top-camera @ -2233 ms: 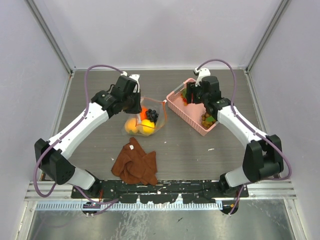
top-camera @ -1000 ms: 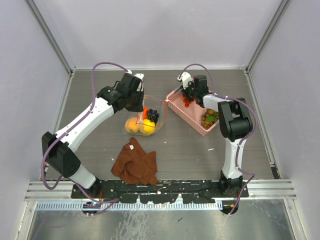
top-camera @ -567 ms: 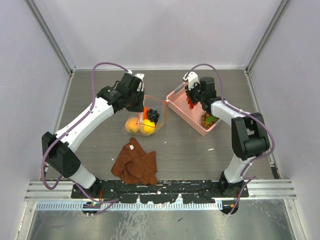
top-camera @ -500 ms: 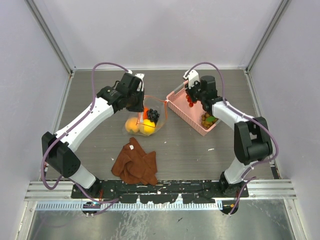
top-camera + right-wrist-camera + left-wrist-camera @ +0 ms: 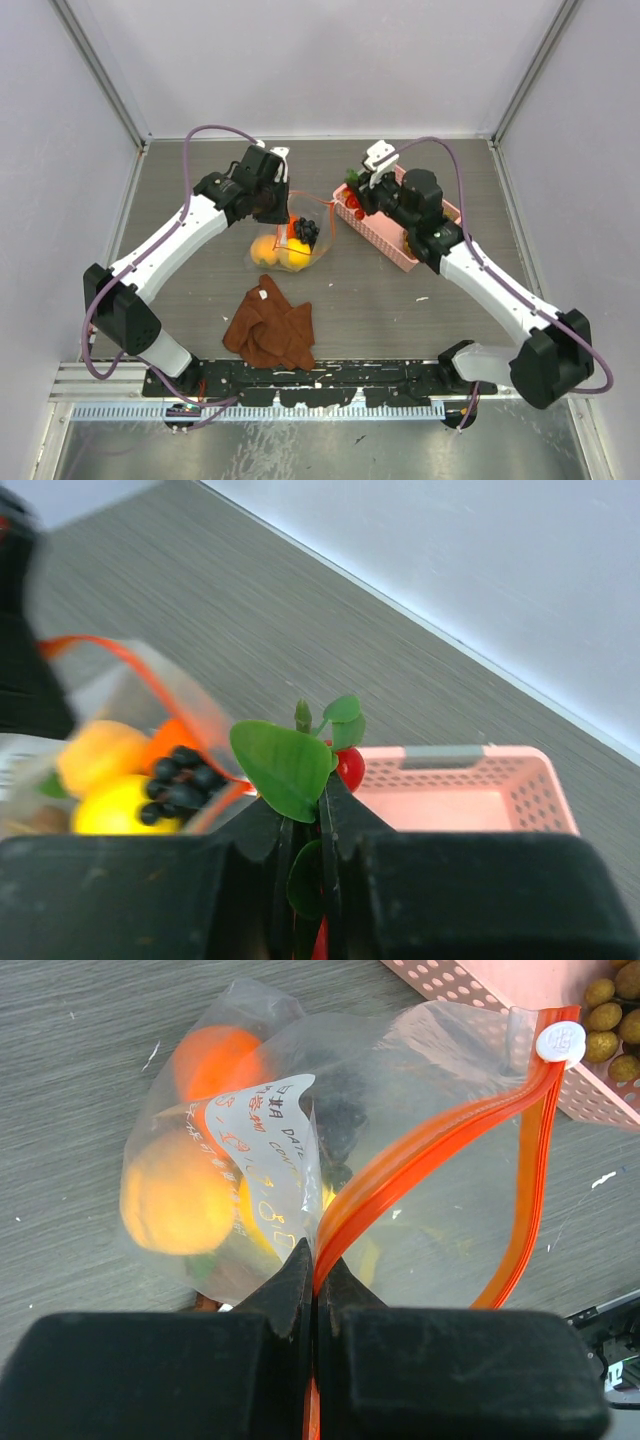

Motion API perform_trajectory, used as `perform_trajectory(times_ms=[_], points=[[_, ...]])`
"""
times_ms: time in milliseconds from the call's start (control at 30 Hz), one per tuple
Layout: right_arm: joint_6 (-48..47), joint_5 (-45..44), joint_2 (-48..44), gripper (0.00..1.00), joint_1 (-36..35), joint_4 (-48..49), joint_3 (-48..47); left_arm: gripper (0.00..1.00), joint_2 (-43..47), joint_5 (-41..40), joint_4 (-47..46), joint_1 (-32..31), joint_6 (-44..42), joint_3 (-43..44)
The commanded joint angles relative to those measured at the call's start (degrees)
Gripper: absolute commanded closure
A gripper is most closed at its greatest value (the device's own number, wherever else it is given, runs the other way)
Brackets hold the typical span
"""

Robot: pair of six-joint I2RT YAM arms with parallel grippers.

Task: Place the food in the zip-top bag and seal the zipper
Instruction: Place the fake fruit in the zipper food storage bag.

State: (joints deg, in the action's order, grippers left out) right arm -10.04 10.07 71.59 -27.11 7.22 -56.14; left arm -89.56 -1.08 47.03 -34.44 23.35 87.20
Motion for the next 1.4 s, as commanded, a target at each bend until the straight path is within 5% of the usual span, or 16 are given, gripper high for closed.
perform_trajectory(times_ms=[0, 267, 933, 1033, 1367], points=[[5.1, -1.8, -5.8, 0.99, -5.5, 5.8, 0.5, 1.0, 0.7, 0.8, -1.8, 0.0, 1.1, 2.6], [15.2, -1.5, -8.4, 0.99, -11.7, 21.0, 7.4, 1.0, 1.7, 1.2, -1.7, 0.0, 1.7, 2.2], [29.1, -11.7, 11.3, 0.96, -17.2, 43.4, 12.6, 1.0, 2.7, 5.1, -3.8, 0.0, 4.2, 2.5], [30.3, -13.4, 13.2, 0.91, -17.7, 41.7, 11.3, 1.0, 3.0, 5.2, -3.9, 0.0, 4.3, 2.1], [30.0, -11.3, 12.5, 0.53, -17.6, 31.1, 8.2, 1.0, 4.7, 3.1, -3.3, 0.0, 3.2, 0.4]])
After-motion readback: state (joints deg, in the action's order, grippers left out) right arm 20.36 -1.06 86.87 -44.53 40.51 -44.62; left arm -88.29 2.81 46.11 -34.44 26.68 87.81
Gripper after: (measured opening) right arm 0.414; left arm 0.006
